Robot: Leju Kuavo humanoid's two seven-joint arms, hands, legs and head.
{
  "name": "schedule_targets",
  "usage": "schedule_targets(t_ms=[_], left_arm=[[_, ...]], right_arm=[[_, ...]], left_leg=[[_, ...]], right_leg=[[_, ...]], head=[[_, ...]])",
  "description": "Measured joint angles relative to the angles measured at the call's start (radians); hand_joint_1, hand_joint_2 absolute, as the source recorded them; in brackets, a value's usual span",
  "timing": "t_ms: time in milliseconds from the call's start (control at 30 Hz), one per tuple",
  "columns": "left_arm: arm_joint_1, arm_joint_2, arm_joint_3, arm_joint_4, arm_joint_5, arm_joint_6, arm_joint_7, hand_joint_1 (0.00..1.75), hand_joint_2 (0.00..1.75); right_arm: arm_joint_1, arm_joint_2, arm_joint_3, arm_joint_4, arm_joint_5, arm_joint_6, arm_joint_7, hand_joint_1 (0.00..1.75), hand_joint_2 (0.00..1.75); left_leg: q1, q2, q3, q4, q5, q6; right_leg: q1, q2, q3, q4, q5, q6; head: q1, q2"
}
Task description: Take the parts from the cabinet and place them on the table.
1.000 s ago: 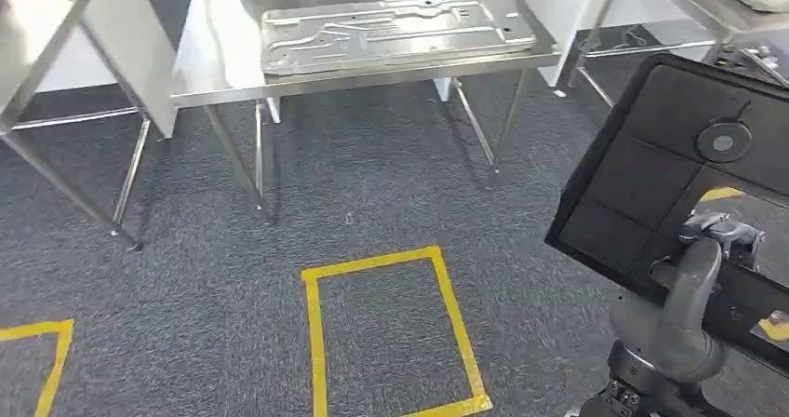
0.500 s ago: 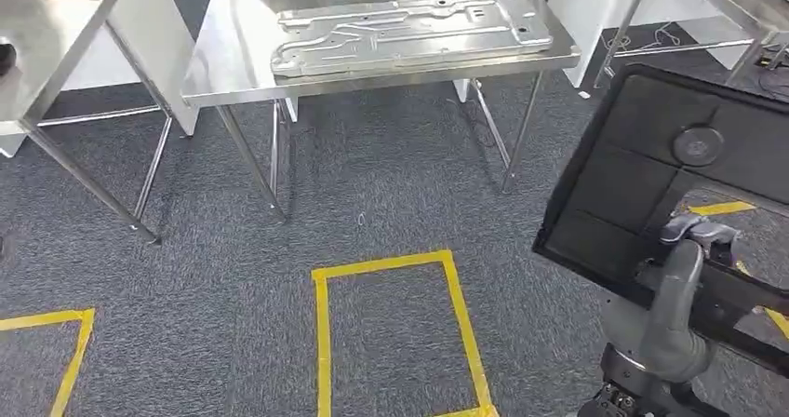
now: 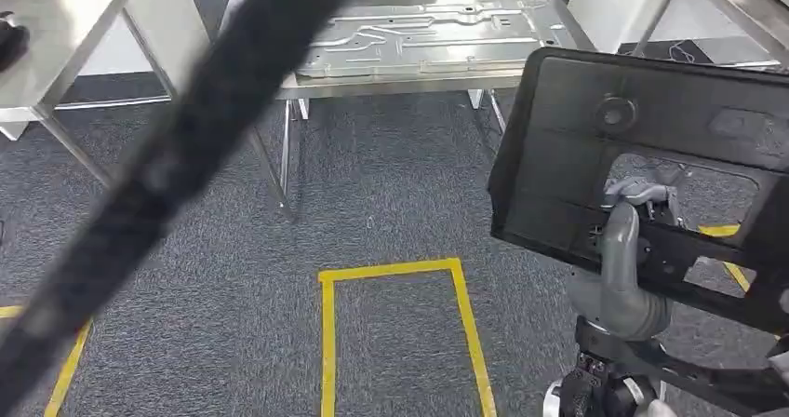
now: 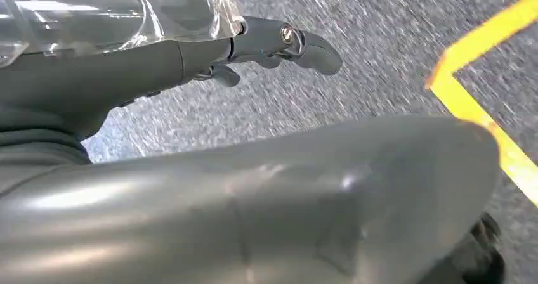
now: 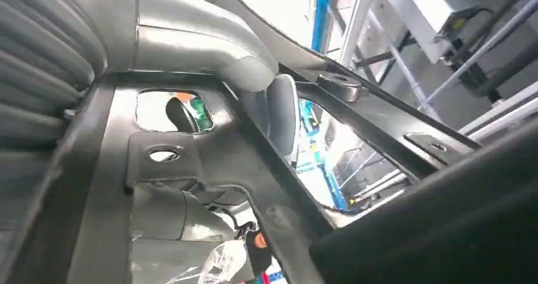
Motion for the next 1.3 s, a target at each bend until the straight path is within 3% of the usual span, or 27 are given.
schedule_targets(t_ms=[33,67,200,267,300,367,400,433,467,533,567,600,667,700,767,833,900,933,967,1000,1067,1100,1133,1167,1233,1267,1300], left_arm=[[0.0,-0.005,0.0,0.0,-0.001,-0.006,0.002,0.0,0.0],[-0.001,-0.01,0.0,0.0,-0.001,-0.01,0.008,0.0,0.0],[0.0,-0.026,0.0,0.0,-0.003,-0.024,0.033,0.0,0.0],[0.0,-0.031,0.0,0.0,0.0,-0.03,0.043,0.0,0.0],[-0.001,-0.034,0.0,0.0,-0.001,-0.032,0.044,0.0,0.0],[0.0,-0.037,-0.001,0.0,-0.001,-0.037,0.05,0.0,0.0],[0.002,-0.039,-0.001,0.0,-0.001,-0.039,0.051,0.0,0.0],[0.005,-0.04,-0.001,0.0,-0.001,-0.039,0.052,0.0,0.0],[0.007,-0.042,-0.001,0.0,-0.001,-0.041,0.053,0.0,0.0],[0.007,-0.043,-0.001,0.0,0.0,-0.045,0.053,0.0,0.0],[0.006,-0.043,-0.001,0.0,0.001,-0.046,0.053,0.0,0.0],[0.005,-0.043,-0.001,0.0,0.002,-0.047,0.053,0.0,0.0],[0.004,-0.045,-0.001,0.0,0.012,-0.048,0.053,0.0,0.0],[0.006,-0.045,-0.001,0.0,0.015,-0.048,0.052,0.0,0.0],[0.008,-0.045,-0.001,0.001,0.016,-0.048,0.05,0.0,0.0],[0.006,-0.045,-0.001,0.001,0.018,-0.046,0.048,0.0,0.0],[0.008,-0.049,-0.001,0.001,0.023,-0.046,0.053,0.0,0.0],[0.009,-0.05,-0.001,0.001,0.029,-0.046,0.063,0.0,0.0],[0.011,-0.05,-0.001,0.001,0.031,-0.046,0.066,0.0,0.0],[0.012,-0.05,-0.001,0.001,0.034,-0.047,0.067,0.0,0.0],[0.012,-0.052,-0.001,0.001,0.034,-0.051,0.068,0.0,0.0],[0.01,-0.053,-0.001,0.001,0.034,-0.054,0.072,0.0,0.0],[0.009,-0.054,-0.001,0.001,0.034,-0.055,0.076,0.0,0.0],[0.008,-0.055,-0.001,0.001,0.031,-0.059,0.078,0.0,0.0],[0.009,-0.056,-0.001,0.001,0.03,-0.06,0.078,0.0,0.0],[0.007,-0.057,-0.001,0.001,0.03,-0.06,0.078,0.0,0.0],[0.004,-0.06,-0.001,0.001,0.029,-0.06,0.077,0.0,0.0]], right_arm=[[-0.003,0.0,0.002,0.0,0.01,-0.007,0.011,1.75,1.75],[-0.006,0.0,0.004,0.0,0.018,-0.015,0.022,1.75,1.75],[-0.014,-0.002,0.015,0.0,0.042,-0.034,0.05,1.75,1.75],[-0.022,-0.002,0.02,-0.001,0.056,-0.043,0.061,1.75,1.75],[-0.024,-0.002,0.023,-0.001,0.06,-0.046,0.061,1.75,1.75],[-0.025,-0.002,0.026,-0.001,0.065,-0.049,0.065,1.75,1.75],[-0.025,-0.002,0.026,-0.001,0.066,-0.05,0.065,1.75,1.75],[-0.025,-0.002,0.027,-0.001,0.067,-0.051,0.065,1.75,1.75],[-0.025,-0.002,0.028,-0.001,0.067,-0.052,0.065,1.75,1.75],[-0.026,-0.002,0.03,-0.001,0.066,-0.052,0.065,1.75,1.75],[-0.026,-0.002,0.031,-0.001,0.065,-0.052,0.065,1.75,1.75],[-0.028,-0.002,0.032,0.0,0.063,-0.052,0.064,1.75,1.75],[-0.029,-0.002,0.034,0.0,0.057,-0.049,0.062,1.75,1.75],[-0.031,-0.002,0.035,0.0,0.056,-0.048,0.061,1.75,1.75],[-0.037,-0.002,0.037,0.001,0.055,-0.048,0.061,1.75,1.75],[-0.042,-0.002,0.039,0.0,0.053,-0.045,0.058,1.75,1.75],[-0.042,-0.002,0.04,0.001,0.045,-0.042,0.053,1.75,1.75],[-0.043,-0.002,0.041,0.002,0.047,-0.042,0.05,1.75,1.75],[-0.045,-0.002,0.042,0.002,0.053,-0.042,0.048,1.75,1.75],[-0.048,-0.002,0.042,0.002,0.057,-0.042,0.046,1.75,1.75],[-0.054,-0.002,0.044,0.002,0.058,-0.042,0.046,1.75,1.75],[-0.055,-0.002,0.044,0.003,0.058,-0.042,0.046,1.75,1.75],[-0.058,-0.002,0.045,0.003,0.053,-0.043,0.047,1.75,1.75],[-0.059,-0.002,0.045,0.002,0.05,-0.043,0.047,1.75,1.75],[-0.061,-0.002,0.045,0.0,0.045,-0.043,0.046,1.75,1.75],[-0.061,-0.002,0.045,0.0,0.044,-0.043,0.046,1.75,1.75],[-0.063,-0.002,0.045,-0.001,0.044,-0.043,0.045,1.75,1.75]], left_leg=[[0.002,-0.003,0.008,0.0,-0.005,-0.005],[-0.002,-0.006,0.01,0.002,-0.012,-0.013],[-0.004,-0.007,0.008,0.0,-0.019,-0.031],[-0.001,0.003,0.0,0.038,-0.044,-0.043],[0.001,0.006,-0.031,0.104,-0.076,-0.048],[0.003,0.008,-0.126,0.279,-0.144,-0.055],[0.004,0.008,-0.164,0.341,-0.158,-0.056],[0.003,0.008,-0.184,0.358,-0.147,-0.056],[0.003,0.008,-0.17,0.315,-0.105,-0.052],[0.0,0.009,-0.086,0.127,-0.005,-0.036],[-0.008,0.016,-0.049,0.044,0.028,-0.022],[-0.016,0.021,-0.037,0.016,0.008,-0.015],[-0.019,0.02,-0.037,0.009,0.002,-0.001],[-0.017,0.018,-0.029,0.001,0.0,0.005],[-0.009,0.014,0.003,-0.012,0.002,0.011],[-0.009,0.013,0.017,-0.012,-0.01,0.021],[-0.01,0.01,0.031,-0.012,-0.026,0.022],[-0.01,0.009,0.042,-0.012,-0.035,0.021],[-0.009,0.007,0.056,-0.012,-0.046,0.019],[-0.008,0.005,0.071,-0.012,-0.057,0.017],[-0.008,0.004,0.1,-0.013,-0.082,0.01],[-0.011,0.002,0.11,-0.009,-0.093,0.003],[-0.013,0.002,0.109,-0.017,-0.1,-0.005],[-0.013,0.002,0.116,-0.026,-0.108,-0.012],[-0.015,0.003,0.135,-0.013,-0.105,-0.02],[-0.011,0.006,0.124,0.021,-0.106,-0.023],[-0.011,0.007,0.085,0.096,-0.101,-0.031]], right_leg=[[-0.003,0.0,0.04,-0.093,0.049,0.001],[-0.005,0.004,0.065,-0.154,0.059,0.003],[0.004,0.011,0.068,-0.168,0.05,-0.028],[-0.003,0.008,0.078,-0.173,0.048,-0.04],[-0.004,0.006,0.08,-0.173,0.046,-0.046],[-0.001,0.004,0.083,-0.173,0.04,-0.051],[0.0,0.004,0.085,-0.173,0.038,-0.051],[0.001,0.004,0.089,-0.172,0.034,-0.051],[0.002,0.005,0.096,-0.172,0.028,-0.05],[0.003,0.006,0.115,-0.173,0.016,-0.046],[0.001,0.005,0.121,-0.175,0.01,-0.043],[0.009,0.005,0.126,-0.173,0.003,-0.033],[0.002,0.003,0.138,-0.18,0.007,-0.022],[0.004,0.002,0.134,-0.167,0.02,-0.013],[0.002,0.003,0.136,-0.145,0.002,-0.006],[0.002,0.005,0.063,-0.018,-0.049,0.001],[0.002,0.006,-0.035,0.117,-0.096,0.008],[0.002,0.006,-0.062,0.134,-0.095,0.01],[0.002,0.006,-0.064,0.105,-0.074,0.01],[0.001,0.006,-0.048,0.042,-0.036,0.009],[0.002,0.006,0.004,-0.127,0.093,-0.003],[0.006,0.006,0.006,-0.161,0.116,-0.009],[0.011,0.004,0.01,-0.162,0.086,-0.015],[0.012,0.006,0.013,-0.163,0.096,-0.022],[0.007,0.008,0.033,-0.168,0.084,-0.034],[0.003,0.009,0.05,-0.175,0.077,-0.039],[0.001,0.01,0.063,-0.175,0.066,-0.046]], head=[[0.0,0.0],[0.001,0.0],[0.001,0.0],[-0.002,0.0],[-0.006,0.0],[-0.006,0.0],[-0.006,0.0],[-0.006,0.0],[-0.006,0.0],[-0.006,0.0],[-0.006,0.0],[-0.007,0.0],[-0.007,0.0],[-0.006,0.0],[-0.005,0.0],[-0.002,0.0],[-0.002,0.0],[-0.001,0.0],[-0.002,0.0],[-0.001,0.0],[0.0,0.0],[-0.001,0.0],[0.002,0.0],[0.002,0.0],[0.002,0.0],[0.003,0.0],[0.001,0.0]])
